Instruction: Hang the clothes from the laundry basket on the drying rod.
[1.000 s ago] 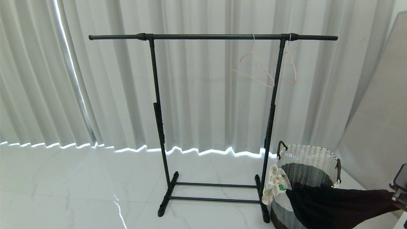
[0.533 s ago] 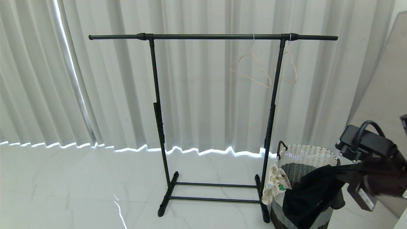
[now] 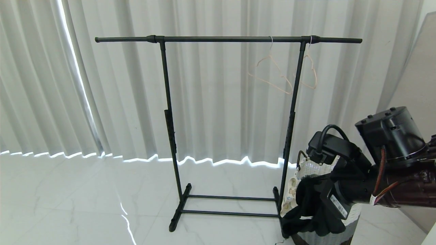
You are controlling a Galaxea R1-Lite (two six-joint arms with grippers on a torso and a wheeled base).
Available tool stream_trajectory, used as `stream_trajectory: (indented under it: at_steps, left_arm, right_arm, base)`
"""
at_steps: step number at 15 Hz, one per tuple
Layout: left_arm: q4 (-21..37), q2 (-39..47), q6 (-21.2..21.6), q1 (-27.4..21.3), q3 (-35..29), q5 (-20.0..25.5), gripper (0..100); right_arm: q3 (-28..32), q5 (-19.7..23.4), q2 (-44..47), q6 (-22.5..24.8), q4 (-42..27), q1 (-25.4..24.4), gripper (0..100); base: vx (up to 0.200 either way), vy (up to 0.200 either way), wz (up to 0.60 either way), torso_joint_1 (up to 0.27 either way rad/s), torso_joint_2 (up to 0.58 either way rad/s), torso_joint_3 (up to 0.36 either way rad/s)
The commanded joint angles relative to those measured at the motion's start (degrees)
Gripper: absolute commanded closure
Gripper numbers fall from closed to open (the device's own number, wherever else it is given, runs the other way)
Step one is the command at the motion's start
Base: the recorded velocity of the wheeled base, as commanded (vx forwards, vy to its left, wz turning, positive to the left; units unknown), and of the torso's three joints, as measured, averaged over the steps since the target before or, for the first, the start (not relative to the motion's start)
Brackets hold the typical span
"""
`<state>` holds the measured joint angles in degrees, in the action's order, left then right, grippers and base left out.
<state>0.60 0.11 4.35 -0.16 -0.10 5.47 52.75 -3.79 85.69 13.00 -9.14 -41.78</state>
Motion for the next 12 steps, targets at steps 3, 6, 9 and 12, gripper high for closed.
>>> stream_trajectory:
  at_steps: [3, 6, 9, 12]
  left_arm:
    - [-0.07, 0.15, 1.27, -0.02, 0.01, 1.91, 0]
    - [-0.07, 7.01, -4.26, -1.69, -10.36, 8.06, 0]
    - [-0.6, 30.56, -9.98, -4.15, -28.12, 11.4, 0]
    - [-0.6, 48.49, -7.96, -11.88, -38.13, 16.59, 0]
  right_arm:
    - [-0.28, -0.08, 0.53, 0.01, 0.0, -0.15, 100]
    - [0.07, -0.08, 0.18, 0.1, 0.0, -1.29, 100]
    - [0.78, -0.16, -0.08, 0.1, 0.0, -3.66, 100]
    - [7.02, -0.16, 1.15, 0.01, -0.61, -6.91, 100]
  base:
    - [0.0, 0.0, 0.0, 0.0, 0.0, 0.0]
    - [0.0, 0.0, 0.0, 0.0, 0.0, 0.0]
    - [0.0, 0.0, 0.0, 0.0, 0.0, 0.0]
    - [0.0, 0.0, 0.0, 0.0, 0.0, 0.0]
